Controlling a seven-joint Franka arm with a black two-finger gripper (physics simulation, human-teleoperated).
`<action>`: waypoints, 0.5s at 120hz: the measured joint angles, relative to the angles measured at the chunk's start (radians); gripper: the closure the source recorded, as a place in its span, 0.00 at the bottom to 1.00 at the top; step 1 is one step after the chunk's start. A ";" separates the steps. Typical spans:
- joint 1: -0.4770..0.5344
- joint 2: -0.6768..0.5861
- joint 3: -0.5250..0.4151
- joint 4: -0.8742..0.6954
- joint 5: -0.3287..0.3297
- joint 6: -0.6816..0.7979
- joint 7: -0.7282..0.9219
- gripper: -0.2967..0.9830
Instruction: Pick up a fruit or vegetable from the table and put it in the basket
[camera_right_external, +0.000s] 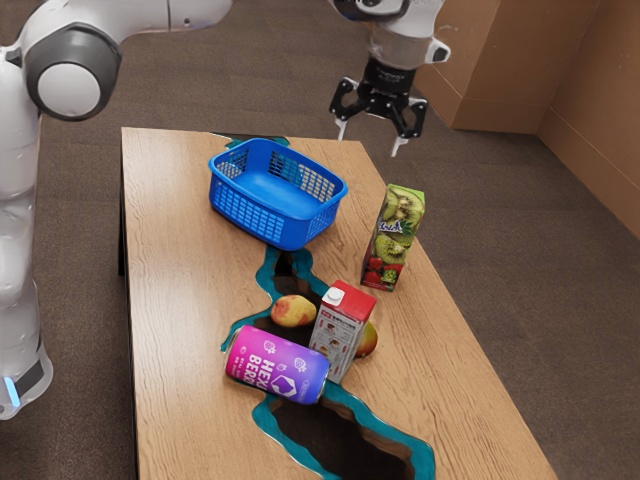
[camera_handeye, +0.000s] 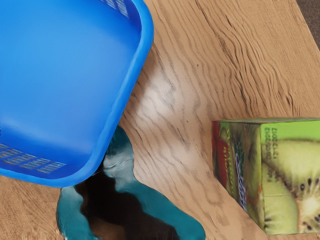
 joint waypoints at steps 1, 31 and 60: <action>0.000 0.001 0.000 0.000 -0.004 -0.001 -0.020 0.23; 0.003 -0.028 0.018 -0.002 -0.095 -0.026 -0.229 0.23; -0.095 -0.097 0.034 -0.179 -0.105 0.008 0.123 0.23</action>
